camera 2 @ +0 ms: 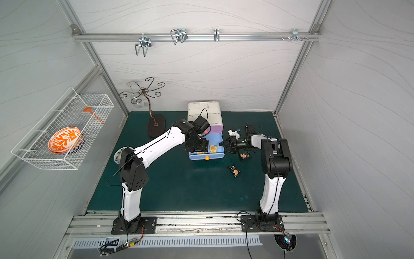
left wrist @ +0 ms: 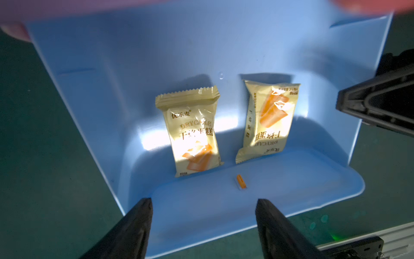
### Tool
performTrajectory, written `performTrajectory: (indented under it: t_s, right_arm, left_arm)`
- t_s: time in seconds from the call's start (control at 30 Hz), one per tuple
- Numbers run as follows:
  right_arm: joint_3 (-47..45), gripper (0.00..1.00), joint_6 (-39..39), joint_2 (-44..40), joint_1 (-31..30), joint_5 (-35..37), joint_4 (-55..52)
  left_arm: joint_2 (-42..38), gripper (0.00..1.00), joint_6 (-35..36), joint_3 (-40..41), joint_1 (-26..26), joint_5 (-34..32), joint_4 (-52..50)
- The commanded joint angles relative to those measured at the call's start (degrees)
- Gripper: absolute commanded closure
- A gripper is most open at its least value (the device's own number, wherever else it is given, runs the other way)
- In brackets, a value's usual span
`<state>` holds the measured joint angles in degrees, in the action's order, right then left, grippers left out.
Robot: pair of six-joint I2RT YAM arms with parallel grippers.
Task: Take the cookies out of the drawer
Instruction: Pick up the cookie from the drawer.
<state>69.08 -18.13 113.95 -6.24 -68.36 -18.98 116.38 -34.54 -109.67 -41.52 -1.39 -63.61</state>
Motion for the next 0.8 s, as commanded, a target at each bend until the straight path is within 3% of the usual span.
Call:
performTrajectory:
  t_s: [0.0, 0.3, 0.77]
  right_arm:
    - [0.4, 0.48, 0.8, -0.4, 0.4, -0.4, -1.3]
    - [0.7, 0.48, 0.6, -0.1, 0.4, -0.4, -1.1]
    - [1.3, 0.48, 0.0, 0.4, 0.5, -0.6, -0.8]
  left_arm:
    - [2.8, 0.23, -0.7, -2.8, 0.4, -3.5, 0.3]
    - [3.9, 0.27, -4.8, -0.1, -0.2, -10.8, 3.8]
    - [6.2, 0.32, -7.9, 5.8, -1.6, -14.8, 8.2]
